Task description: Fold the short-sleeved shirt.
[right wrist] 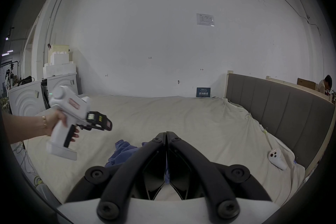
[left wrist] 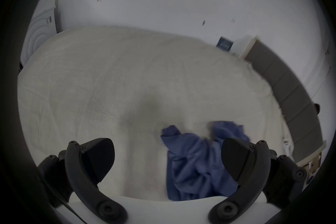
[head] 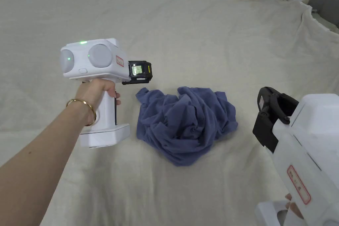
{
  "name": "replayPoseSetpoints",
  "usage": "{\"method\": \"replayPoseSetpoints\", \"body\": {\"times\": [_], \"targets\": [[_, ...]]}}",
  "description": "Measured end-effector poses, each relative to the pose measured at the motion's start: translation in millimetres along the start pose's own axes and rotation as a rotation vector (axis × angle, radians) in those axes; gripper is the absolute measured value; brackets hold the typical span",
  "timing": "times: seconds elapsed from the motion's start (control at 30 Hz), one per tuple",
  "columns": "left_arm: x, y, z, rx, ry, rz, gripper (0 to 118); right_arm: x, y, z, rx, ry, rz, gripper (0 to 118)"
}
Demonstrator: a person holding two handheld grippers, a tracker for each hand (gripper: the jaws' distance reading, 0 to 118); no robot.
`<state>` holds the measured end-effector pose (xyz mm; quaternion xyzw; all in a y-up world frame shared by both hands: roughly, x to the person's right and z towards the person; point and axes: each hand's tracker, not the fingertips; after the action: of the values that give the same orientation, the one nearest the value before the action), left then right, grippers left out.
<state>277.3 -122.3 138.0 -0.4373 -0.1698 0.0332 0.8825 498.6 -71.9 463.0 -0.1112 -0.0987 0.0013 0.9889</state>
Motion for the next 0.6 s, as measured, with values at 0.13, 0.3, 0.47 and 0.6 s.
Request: {"method": "replayPoseSetpoints", "body": {"times": [0.13, 0.3, 0.47, 0.6], "targets": [[11.5, 8.3, -53.2, -0.095, 0.135, -0.121, 118, 8.8, -0.5, -9.9, -0.011, -0.007, -0.009, 0], [20.6, 7.6, -95.5, -0.230, 0.196, -0.110, 103, 23.2, -8.0, -23.0, -0.038, -0.045, -0.032, 0], [27.1, -1.8, -120.8, -0.271, 0.165, -0.124, 60, 33.7, -18.0, -31.6, -0.075, -0.078, -0.049, 0], [42.1, -4.9, -115.2, -0.251, 0.125, -0.186, 0, 37.8, -25.1, -35.1, -0.100, -0.088, -0.078, 0]]}}
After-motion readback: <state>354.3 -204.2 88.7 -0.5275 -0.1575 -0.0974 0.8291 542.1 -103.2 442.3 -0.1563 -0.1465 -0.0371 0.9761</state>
